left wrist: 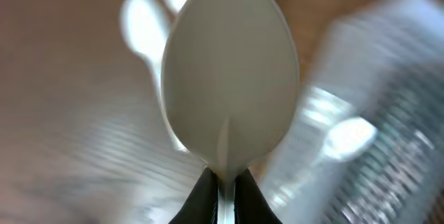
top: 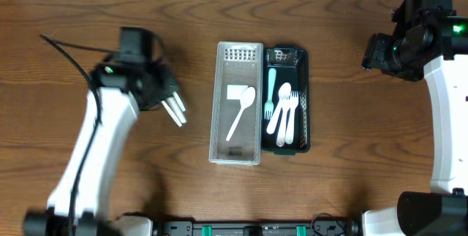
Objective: Pack container
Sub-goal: 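Grasp a white spoon with the left gripper and drop it into the clear basket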
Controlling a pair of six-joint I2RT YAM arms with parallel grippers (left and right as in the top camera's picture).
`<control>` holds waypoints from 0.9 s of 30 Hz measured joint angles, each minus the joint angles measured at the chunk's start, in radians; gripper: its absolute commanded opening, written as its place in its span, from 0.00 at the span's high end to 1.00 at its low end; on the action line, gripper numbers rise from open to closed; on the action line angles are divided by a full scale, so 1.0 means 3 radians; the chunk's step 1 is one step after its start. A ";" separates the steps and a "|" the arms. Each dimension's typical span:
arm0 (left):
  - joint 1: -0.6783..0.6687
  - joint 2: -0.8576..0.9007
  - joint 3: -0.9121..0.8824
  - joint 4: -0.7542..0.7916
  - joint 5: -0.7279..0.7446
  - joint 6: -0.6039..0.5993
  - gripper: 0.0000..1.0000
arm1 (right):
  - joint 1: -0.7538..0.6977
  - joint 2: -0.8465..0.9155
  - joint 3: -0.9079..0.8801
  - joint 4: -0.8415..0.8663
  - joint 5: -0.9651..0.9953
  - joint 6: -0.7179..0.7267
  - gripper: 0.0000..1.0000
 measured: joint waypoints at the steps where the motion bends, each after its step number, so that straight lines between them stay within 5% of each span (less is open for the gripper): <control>1: -0.0177 -0.0092 0.0008 0.0008 -0.0025 0.0004 0.95 | 0.0000 0.0000 -0.0001 0.0000 0.0000 0.0000 0.34; 9: -0.1108 0.0071 0.0015 0.0242 -0.0142 0.0084 0.94 | 0.0000 0.0000 -0.0001 -0.0001 0.0000 0.0000 0.34; 16: -0.1336 0.0820 0.0015 0.0395 -0.0165 0.0134 0.93 | 0.0000 0.0000 -0.0001 -0.0013 0.0000 0.0000 0.34; 22: -0.1334 0.1195 0.0015 0.0417 -0.0179 0.0273 0.55 | 0.0000 0.0000 -0.0001 -0.0015 0.0000 0.0000 0.34; 27: -0.1334 0.1172 0.0043 0.0345 -0.0182 0.0537 0.44 | 0.0000 0.0000 -0.0001 -0.0025 0.0000 0.0000 0.35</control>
